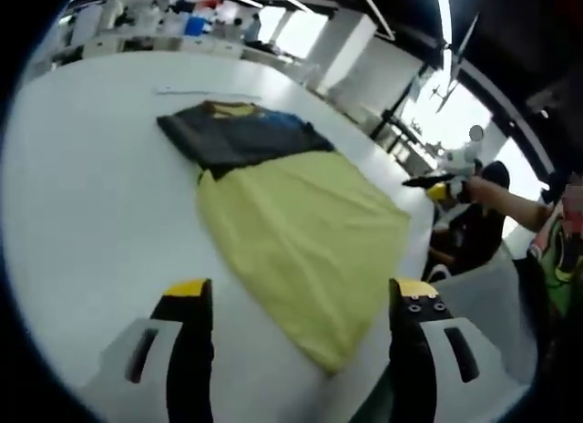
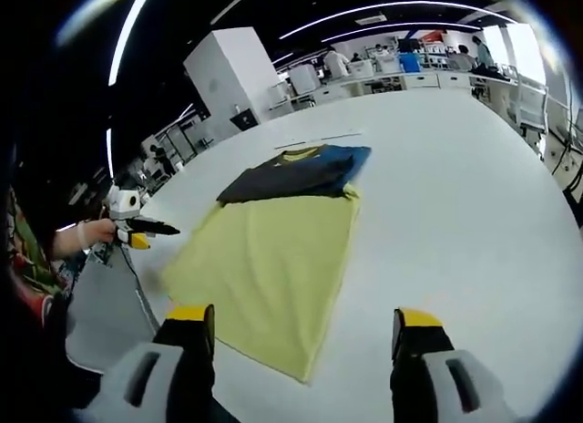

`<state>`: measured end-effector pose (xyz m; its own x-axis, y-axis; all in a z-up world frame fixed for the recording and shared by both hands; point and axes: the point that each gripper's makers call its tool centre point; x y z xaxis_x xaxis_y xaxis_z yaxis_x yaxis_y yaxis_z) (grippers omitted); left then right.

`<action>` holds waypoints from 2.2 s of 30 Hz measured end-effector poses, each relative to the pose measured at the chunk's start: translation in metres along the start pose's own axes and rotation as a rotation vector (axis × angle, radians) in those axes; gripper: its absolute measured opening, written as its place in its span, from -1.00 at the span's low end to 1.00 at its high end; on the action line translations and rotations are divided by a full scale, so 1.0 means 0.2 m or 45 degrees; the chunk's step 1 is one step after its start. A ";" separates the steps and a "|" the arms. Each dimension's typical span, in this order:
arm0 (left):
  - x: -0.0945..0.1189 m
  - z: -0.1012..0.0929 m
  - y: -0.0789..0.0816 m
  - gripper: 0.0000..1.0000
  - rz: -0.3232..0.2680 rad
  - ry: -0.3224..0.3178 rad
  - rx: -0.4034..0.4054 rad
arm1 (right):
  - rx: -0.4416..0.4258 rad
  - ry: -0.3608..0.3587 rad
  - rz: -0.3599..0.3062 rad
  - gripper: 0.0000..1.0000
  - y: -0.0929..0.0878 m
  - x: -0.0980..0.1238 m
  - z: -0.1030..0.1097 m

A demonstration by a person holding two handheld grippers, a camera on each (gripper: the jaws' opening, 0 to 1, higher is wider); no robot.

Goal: Fold the garment on the visible template until the final outline fits inside the template.

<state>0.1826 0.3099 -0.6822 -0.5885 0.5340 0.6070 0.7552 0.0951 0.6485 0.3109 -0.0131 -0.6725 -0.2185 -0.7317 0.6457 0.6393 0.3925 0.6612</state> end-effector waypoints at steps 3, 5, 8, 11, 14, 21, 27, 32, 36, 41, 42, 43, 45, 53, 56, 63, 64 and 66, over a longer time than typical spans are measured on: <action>0.01 0.00 -0.02 0.37 0.017 -0.004 0.001 | 0.000 0.014 0.020 0.43 -0.02 0.00 0.01; 0.02 -0.01 -0.04 0.36 0.023 -0.008 0.000 | 0.001 0.031 0.032 0.30 -0.04 0.00 0.03; 0.03 -0.02 -0.06 0.27 0.040 -0.013 0.009 | -0.006 0.042 0.048 0.19 -0.06 0.00 0.03; 0.03 -0.02 -0.08 0.24 0.049 -0.008 0.031 | -0.005 0.050 0.077 0.13 -0.09 0.00 0.04; 0.04 -0.03 -0.11 0.17 0.065 -0.012 0.030 | 0.008 0.050 0.092 0.05 -0.10 0.01 0.05; 0.05 -0.03 -0.20 -0.04 0.120 -0.016 0.053 | -0.007 0.054 0.115 -0.08 -0.14 0.01 0.05; 0.05 -0.05 -0.28 -0.25 0.185 -0.020 0.078 | -0.003 0.052 0.144 -0.18 -0.19 0.01 0.04; 0.06 -0.07 -0.31 -0.38 0.215 -0.026 0.105 | -0.003 0.050 0.164 -0.25 -0.21 0.02 0.04; 0.05 -0.08 -0.36 -0.43 0.240 -0.038 0.143 | -0.011 0.053 0.169 -0.30 -0.22 0.01 0.04; 0.04 -0.09 -0.39 -0.60 0.255 -0.049 0.194 | -0.023 0.056 0.185 -0.33 -0.25 0.01 0.03; 0.04 -0.10 -0.40 -0.61 0.256 -0.049 0.208 | -0.026 0.057 0.188 -0.33 -0.26 0.01 0.03; 0.04 -0.10 -0.40 -0.61 0.255 -0.046 0.209 | -0.027 0.058 0.189 -0.34 -0.26 0.01 0.03; 0.04 -0.10 -0.42 -0.67 0.264 -0.046 0.230 | -0.036 0.057 0.198 -0.38 -0.27 0.01 0.03; 0.02 -0.12 -0.42 -0.73 0.243 -0.060 0.276 | -0.067 0.064 0.201 -0.47 -0.28 -0.01 0.04; 0.01 -0.11 -0.42 -0.78 0.244 -0.058 0.287 | -0.073 0.070 0.216 -0.52 -0.30 -0.03 0.05; 0.01 -0.10 -0.43 -0.91 0.236 -0.042 0.323 | -0.103 0.080 0.210 -0.61 -0.29 -0.05 0.05; 0.01 -0.09 -0.43 -0.92 0.234 -0.041 0.328 | -0.104 0.077 0.211 -0.63 -0.29 -0.06 0.05; 0.01 -0.09 -0.43 -0.93 0.227 -0.041 0.342 | -0.109 0.074 0.206 -0.65 -0.28 -0.06 0.05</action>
<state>0.1119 0.2873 -0.7285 -0.4338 0.5880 0.6827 0.8973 0.2134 0.3864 0.2706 -0.0214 -0.7140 -0.0666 -0.6947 0.7162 0.7238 0.4604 0.5139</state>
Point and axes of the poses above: the point that each gripper's makers call its tool centre point, and the gripper's own axes: x roughly backward along the fingers, z roughly to its left, y roughly out of its top, and after that the axes turned 2 degrees about z, right-handed
